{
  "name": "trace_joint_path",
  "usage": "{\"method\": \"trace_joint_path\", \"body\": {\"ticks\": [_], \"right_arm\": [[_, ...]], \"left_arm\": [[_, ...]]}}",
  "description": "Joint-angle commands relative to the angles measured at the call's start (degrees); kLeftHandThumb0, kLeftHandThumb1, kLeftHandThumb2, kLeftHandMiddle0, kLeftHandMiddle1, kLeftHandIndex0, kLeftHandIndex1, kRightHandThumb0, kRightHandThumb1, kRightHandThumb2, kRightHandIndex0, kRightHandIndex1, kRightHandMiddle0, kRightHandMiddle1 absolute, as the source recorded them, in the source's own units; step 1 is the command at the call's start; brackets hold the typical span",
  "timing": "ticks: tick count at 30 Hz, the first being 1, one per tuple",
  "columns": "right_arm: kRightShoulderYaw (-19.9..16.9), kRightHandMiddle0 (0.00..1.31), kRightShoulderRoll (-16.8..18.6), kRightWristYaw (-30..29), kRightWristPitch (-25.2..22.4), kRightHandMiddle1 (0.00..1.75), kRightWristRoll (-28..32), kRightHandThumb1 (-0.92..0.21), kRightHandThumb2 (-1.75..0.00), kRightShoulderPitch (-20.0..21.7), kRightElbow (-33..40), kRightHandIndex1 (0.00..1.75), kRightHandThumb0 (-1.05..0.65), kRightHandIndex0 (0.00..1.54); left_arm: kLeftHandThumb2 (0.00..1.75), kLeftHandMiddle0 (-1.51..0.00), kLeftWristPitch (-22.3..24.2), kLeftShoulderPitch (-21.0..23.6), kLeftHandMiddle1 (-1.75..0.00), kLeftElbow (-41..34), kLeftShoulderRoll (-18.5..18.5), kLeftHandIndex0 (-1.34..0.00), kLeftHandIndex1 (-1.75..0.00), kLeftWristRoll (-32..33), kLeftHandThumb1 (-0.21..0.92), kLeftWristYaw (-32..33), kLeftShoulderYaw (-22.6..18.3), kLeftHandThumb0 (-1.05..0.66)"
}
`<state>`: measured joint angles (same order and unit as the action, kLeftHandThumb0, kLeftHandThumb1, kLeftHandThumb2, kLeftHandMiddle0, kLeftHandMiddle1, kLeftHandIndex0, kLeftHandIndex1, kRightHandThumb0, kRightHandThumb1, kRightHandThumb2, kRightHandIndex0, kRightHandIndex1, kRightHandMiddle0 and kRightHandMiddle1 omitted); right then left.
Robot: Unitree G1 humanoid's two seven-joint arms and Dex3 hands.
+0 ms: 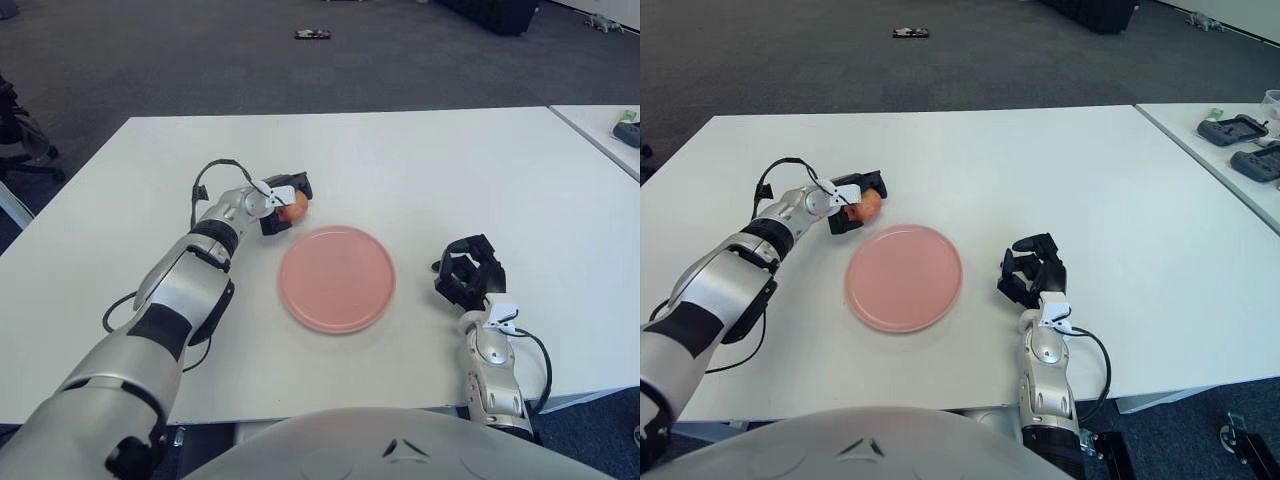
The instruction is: Put the apple into the plate.
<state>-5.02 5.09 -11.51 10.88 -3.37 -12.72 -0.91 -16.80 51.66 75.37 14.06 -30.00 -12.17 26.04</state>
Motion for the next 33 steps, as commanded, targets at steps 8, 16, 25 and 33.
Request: {"method": "trace_joint_path", "body": {"ticks": [8, 16, 25, 33], "right_arm": [[-0.3, 0.48, -0.7, 0.3, -0.6, 1.75, 0.1, -0.48, -1.12, 1.0, 0.4, 1.47, -0.43, 0.62], [-0.3, 0.46, -0.8, 0.3, 0.3, 1.75, -0.1, -0.50, -1.09, 1.2, 0.0, 1.45, -0.42, 0.63], [-0.4, 0.47, -0.7, 0.4, -0.9, 1.75, 0.1, -0.50, -1.10, 1.4, 0.1, 1.43, -0.42, 0.63], [-0.8, 0.48, -0.6, 0.4, -1.8, 1.75, 0.7, -0.48, -1.13, 1.6, 0.0, 1.45, -0.43, 0.63]], "left_arm": [[1.75, -0.95, 2.5, -4.2, -1.66, 1.8, -0.4, -0.68, -1.75, -0.7, -0.09, 0.4, -0.2, 0.00], [1.75, -0.96, 2.0, -4.6, -1.64, 1.5, -0.3, -0.68, -1.75, -1.1, -0.09, 4.7, -0.2, 0.00], [1.75, -0.97, 1.6, -4.9, -1.62, 1.4, -0.4, -0.69, -1.75, 1.1, -0.10, 4.7, -2.6, 0.00], [1.75, -0.97, 0.6, -5.1, -1.62, 1.0, -0.4, -0.69, -1.75, 4.2, -0.10, 3.4, -5.9, 0.00]]}}
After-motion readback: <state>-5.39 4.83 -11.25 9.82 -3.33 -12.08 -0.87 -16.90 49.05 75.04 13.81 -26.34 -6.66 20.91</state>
